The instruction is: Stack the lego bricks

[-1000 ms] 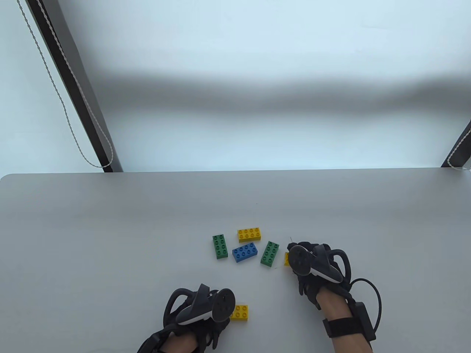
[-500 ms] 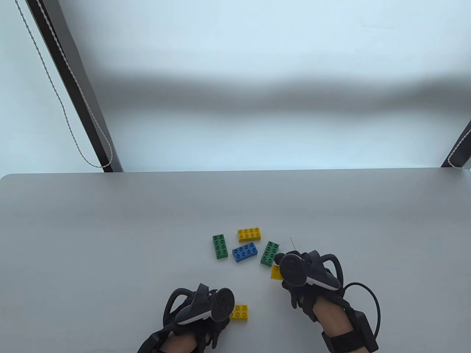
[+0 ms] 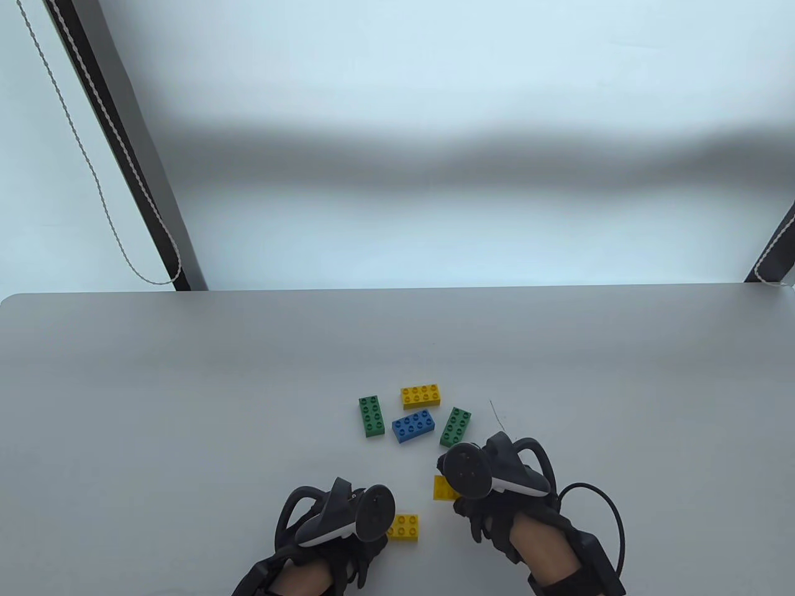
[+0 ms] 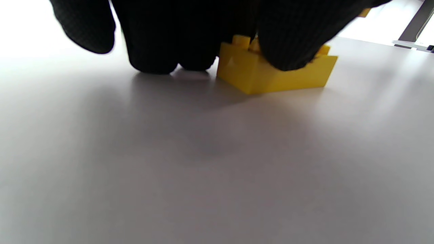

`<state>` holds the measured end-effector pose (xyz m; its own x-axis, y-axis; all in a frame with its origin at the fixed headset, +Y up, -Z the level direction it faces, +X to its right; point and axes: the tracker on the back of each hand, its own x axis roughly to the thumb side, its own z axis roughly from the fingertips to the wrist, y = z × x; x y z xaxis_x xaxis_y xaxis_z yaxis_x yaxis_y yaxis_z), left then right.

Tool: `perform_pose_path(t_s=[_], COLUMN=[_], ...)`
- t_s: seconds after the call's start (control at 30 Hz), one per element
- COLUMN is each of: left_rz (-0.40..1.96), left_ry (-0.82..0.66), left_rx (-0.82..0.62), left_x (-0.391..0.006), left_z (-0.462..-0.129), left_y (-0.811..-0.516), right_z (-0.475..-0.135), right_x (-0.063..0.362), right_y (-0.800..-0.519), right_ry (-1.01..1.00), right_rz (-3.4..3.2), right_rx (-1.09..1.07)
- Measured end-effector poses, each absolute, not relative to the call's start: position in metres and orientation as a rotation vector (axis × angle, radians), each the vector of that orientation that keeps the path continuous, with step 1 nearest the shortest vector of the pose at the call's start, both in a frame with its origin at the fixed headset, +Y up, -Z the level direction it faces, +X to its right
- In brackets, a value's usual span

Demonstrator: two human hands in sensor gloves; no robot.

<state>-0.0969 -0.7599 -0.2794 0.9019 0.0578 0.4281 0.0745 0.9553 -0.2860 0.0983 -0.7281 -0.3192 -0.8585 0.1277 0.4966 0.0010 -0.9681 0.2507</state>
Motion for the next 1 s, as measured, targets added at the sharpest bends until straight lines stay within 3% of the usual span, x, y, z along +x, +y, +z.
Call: perform_pose_path(t_s=[0.4, 1.0], left_rz=[-0.009, -0.009], left_ry=[-0.447, -0.447], left_rx=[-0.307, -0.307], left_x=[-0.097, -0.097], left_z=[-0.279, -0.279], left_y=[-0.76, -0.76], right_z=[-0.314, -0.308], right_x=[0.082, 0.069], right_y=[-0.751, -0.762], right_ry=[0.601, 0.609], right_rz=[2.908, 2.955], right_rx=[0.887, 0.963])
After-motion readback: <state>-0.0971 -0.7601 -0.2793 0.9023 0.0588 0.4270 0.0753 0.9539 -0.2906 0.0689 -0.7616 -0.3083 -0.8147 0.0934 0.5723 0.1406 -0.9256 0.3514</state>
